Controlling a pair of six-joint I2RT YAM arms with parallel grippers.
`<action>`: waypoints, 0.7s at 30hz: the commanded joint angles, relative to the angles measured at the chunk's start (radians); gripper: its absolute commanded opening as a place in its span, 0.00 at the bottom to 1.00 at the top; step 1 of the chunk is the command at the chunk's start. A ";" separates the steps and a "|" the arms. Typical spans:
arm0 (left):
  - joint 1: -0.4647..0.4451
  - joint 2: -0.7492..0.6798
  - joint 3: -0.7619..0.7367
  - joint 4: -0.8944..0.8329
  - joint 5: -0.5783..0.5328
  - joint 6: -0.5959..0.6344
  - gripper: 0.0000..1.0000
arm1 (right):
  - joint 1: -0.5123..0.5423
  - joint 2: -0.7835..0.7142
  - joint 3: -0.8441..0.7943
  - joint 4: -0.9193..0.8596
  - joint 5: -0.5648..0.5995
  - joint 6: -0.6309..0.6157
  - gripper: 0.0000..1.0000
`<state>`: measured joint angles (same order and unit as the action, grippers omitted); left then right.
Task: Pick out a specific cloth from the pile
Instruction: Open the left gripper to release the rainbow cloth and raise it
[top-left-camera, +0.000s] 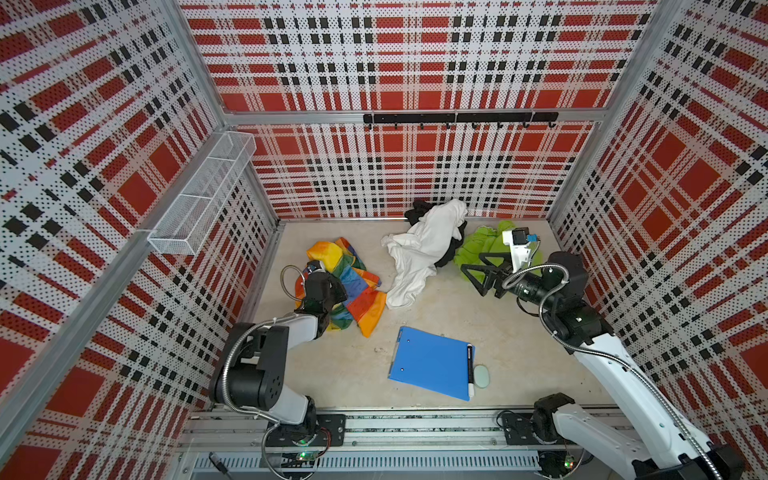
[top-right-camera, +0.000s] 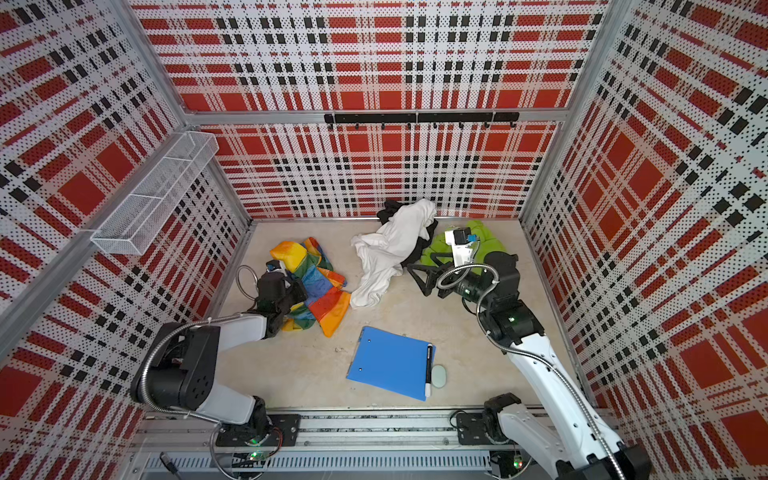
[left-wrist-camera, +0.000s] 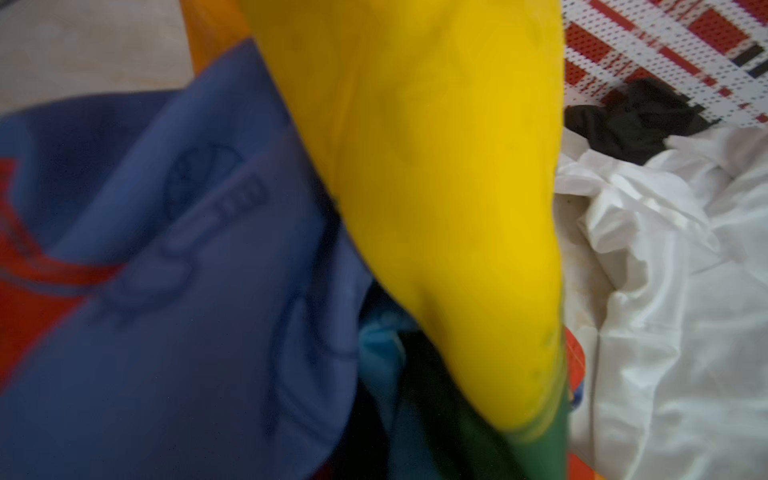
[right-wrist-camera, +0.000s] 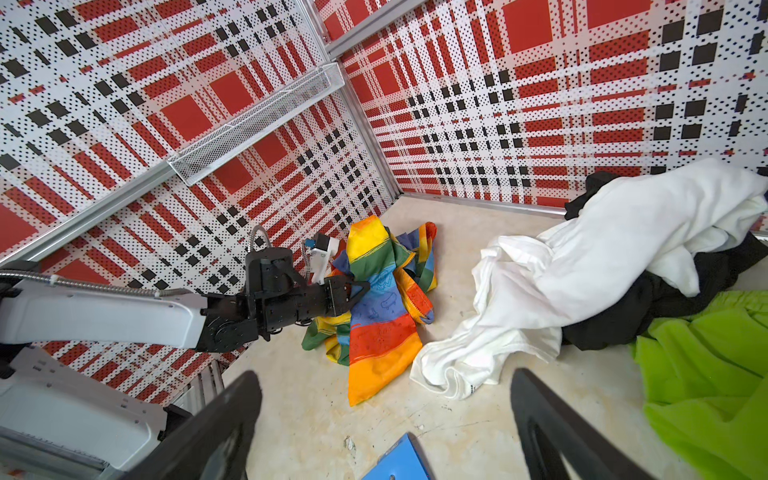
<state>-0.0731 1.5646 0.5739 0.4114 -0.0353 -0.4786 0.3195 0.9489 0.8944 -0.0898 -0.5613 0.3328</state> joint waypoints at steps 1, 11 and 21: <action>0.063 0.044 0.042 0.010 0.068 -0.076 0.00 | 0.004 -0.016 -0.002 0.012 0.024 -0.012 1.00; 0.161 0.127 0.144 -0.063 0.101 -0.156 0.02 | 0.004 -0.008 0.002 0.010 0.027 -0.011 1.00; 0.218 0.206 0.255 -0.100 0.217 -0.203 0.34 | 0.004 -0.018 -0.014 -0.036 0.091 -0.031 1.00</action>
<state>0.1215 1.7390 0.7902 0.3428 0.1204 -0.6571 0.3195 0.9474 0.8932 -0.1333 -0.5049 0.3241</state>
